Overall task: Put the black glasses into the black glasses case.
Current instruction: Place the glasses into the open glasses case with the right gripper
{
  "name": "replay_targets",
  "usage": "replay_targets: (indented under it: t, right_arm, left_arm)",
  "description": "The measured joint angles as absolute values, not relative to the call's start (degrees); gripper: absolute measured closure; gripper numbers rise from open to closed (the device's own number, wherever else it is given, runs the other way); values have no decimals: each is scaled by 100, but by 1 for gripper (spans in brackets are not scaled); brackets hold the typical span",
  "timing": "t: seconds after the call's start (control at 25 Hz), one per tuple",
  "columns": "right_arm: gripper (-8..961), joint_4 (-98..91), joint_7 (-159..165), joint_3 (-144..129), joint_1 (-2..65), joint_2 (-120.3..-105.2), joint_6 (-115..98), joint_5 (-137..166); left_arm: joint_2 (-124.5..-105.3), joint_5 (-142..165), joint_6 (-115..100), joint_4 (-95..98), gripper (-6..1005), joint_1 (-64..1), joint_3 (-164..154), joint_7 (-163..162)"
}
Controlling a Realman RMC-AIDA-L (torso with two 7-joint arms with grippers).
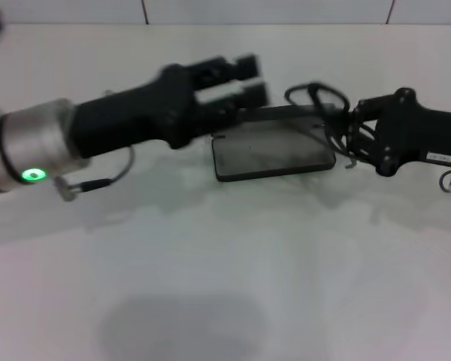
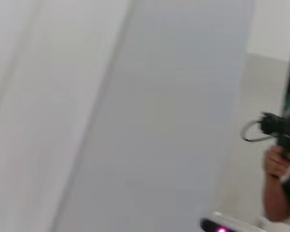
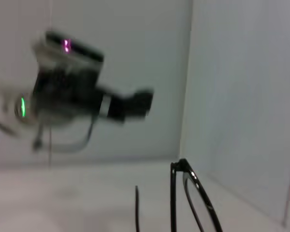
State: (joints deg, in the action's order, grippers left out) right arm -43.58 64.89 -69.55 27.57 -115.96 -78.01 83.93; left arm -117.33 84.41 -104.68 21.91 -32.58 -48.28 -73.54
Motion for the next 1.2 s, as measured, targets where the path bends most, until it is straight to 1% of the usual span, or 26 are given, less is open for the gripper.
replay_targets:
  t: [0.16,0.36,0.76,0.88,1.2]
  right_arm:
    - [849,-5392,6717,-7798,2391,-11591,-6865,8558]
    - [849,-6437,6753,-8546,1998,-11592,-5918,8913]
    - [849,-6592,6671,-9840,2016,-11603,-3931,9332]
    - [849,-6595,6584,-10175,2045,-11602,-3389,9336]
    - [849,-6508,6565,-10701,2228,-11597,-2738,9456]
  left_arm:
    - [-11680,8441,-10453,2197,419,-2974,-4428,-7327]
    - [-11673,8455,-10442,2203,419,-2911,-4345,-7307]
    - [-11756,8507,-10080,2203,420,-3086,-4367,-7314]
    - [-11755,8511,-10028,2201,420,-3125,-4369,-7302]
    - [-11730,8521,-10000,2205,420,-3209,-4368,-7320]
